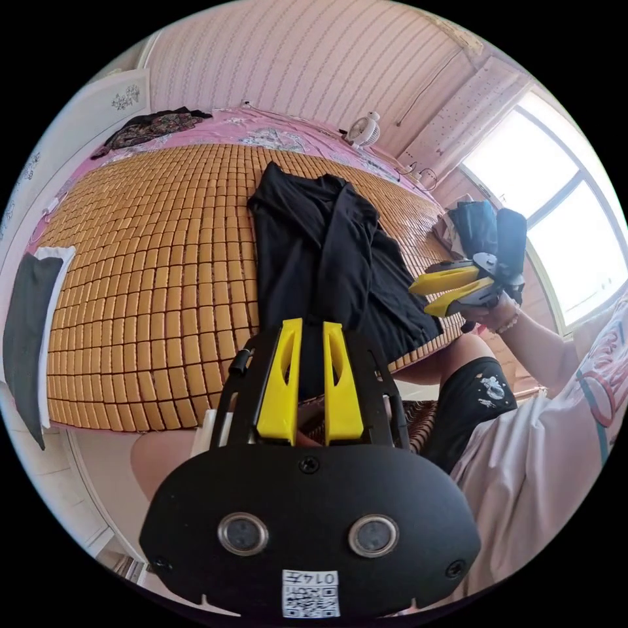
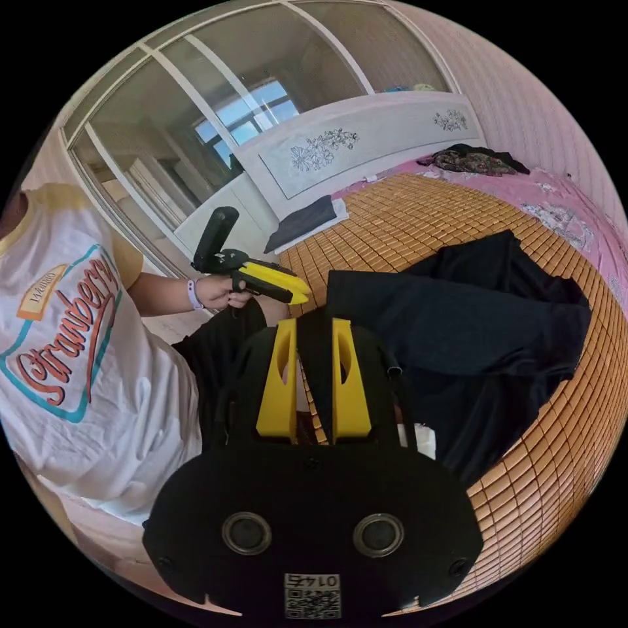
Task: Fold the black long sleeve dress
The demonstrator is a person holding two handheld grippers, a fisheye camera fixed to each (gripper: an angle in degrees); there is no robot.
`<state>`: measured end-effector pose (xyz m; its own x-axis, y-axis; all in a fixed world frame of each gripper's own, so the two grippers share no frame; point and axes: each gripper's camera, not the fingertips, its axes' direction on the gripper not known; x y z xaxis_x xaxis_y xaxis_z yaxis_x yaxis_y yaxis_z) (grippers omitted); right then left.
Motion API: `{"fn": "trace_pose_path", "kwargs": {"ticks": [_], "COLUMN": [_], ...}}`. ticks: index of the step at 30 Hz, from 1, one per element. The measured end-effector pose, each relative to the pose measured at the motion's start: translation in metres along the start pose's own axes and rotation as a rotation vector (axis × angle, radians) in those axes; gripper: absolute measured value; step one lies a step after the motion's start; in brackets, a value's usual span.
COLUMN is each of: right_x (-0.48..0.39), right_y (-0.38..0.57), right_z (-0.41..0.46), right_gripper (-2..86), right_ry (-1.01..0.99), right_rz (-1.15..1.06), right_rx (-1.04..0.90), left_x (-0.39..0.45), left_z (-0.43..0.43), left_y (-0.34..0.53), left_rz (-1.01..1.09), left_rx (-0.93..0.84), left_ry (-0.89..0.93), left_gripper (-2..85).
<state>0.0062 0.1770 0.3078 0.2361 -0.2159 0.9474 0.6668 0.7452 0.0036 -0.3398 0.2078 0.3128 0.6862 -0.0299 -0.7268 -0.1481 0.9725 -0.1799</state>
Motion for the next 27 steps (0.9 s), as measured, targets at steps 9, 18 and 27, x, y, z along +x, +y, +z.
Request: {"fn": "trace_pose_path", "kwargs": {"ticks": [9, 18, 27], "right_x": [-0.020, -0.002, -0.009], "right_y": [-0.012, -0.052, -0.101], "right_z": [0.073, 0.108, 0.049], "right_gripper": [8.8, 0.9, 0.2], "right_ry": [0.259, 0.374, 0.252], "right_rz": [0.097, 0.230, 0.051], "right_rx": [-0.141, -0.156, 0.006], "left_x": [0.020, 0.045, 0.024], "left_z": [0.048, 0.064, -0.001], "left_y": [-0.049, -0.083, -0.123], "left_rz": [0.026, 0.154, 0.105], "left_rx": [-0.090, -0.231, -0.123], "left_ry": [-0.012, -0.147, -0.171], "left_gripper": [8.0, 0.5, -0.6]}}
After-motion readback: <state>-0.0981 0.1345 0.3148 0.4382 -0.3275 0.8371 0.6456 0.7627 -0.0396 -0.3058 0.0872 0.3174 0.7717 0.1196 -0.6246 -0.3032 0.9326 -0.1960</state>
